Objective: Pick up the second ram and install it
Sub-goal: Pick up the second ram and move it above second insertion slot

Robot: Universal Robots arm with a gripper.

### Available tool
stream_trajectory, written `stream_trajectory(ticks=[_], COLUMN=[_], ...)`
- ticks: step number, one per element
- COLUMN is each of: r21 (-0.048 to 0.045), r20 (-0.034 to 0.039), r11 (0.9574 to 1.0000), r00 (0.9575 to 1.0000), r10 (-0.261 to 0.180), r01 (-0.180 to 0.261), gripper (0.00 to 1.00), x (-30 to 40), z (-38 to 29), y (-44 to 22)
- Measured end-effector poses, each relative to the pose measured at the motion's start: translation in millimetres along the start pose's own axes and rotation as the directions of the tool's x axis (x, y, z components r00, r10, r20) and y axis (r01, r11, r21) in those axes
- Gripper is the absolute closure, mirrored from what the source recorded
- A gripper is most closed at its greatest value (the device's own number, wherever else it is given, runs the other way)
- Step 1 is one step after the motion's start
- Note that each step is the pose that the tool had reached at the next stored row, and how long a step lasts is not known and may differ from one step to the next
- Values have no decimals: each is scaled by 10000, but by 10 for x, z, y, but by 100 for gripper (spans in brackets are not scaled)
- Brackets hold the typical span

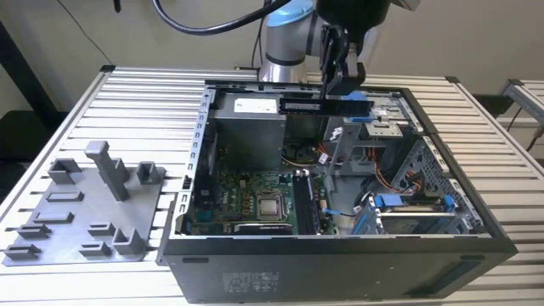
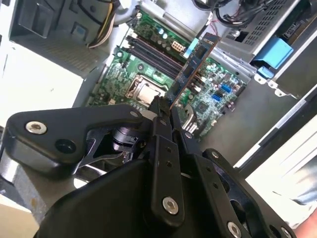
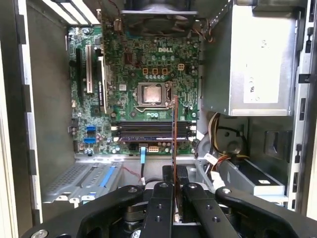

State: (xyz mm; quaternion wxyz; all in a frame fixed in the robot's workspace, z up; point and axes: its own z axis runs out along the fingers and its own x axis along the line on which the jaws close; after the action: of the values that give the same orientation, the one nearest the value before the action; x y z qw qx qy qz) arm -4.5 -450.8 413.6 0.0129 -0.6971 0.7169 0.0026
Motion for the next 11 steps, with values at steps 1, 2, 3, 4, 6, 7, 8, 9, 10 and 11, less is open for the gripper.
stream_trajectory(ticks=[1, 2, 3, 4, 6, 7, 8, 9, 10, 11], r21=[0, 0, 0, 0, 0, 0, 1, 0, 0, 0], r20=[0, 0, -1, 0, 0, 0, 1, 0, -1, 0], r11=[10000, 10000, 10000, 10000, 10000, 10000, 10000, 10000, 10000, 10000], r00=[10000, 10000, 10000, 10000, 10000, 10000, 10000, 10000, 10000, 10000], r10=[0, 0, 0, 0, 0, 0, 1, 0, 0, 0], r01=[0, 0, 0, 0, 0, 0, -1, 0, 0, 0], gripper=[86, 86, 86, 86, 86, 86, 86, 86, 86, 86], x=[-21, -45, -66, -84, -126, -143, -158, -175, -188, -197], z=[1, 2, 2, 4, 5, 6, 7, 7, 7, 8], y=[0, 1, 2, 2, 4, 4, 5, 5, 5, 5])
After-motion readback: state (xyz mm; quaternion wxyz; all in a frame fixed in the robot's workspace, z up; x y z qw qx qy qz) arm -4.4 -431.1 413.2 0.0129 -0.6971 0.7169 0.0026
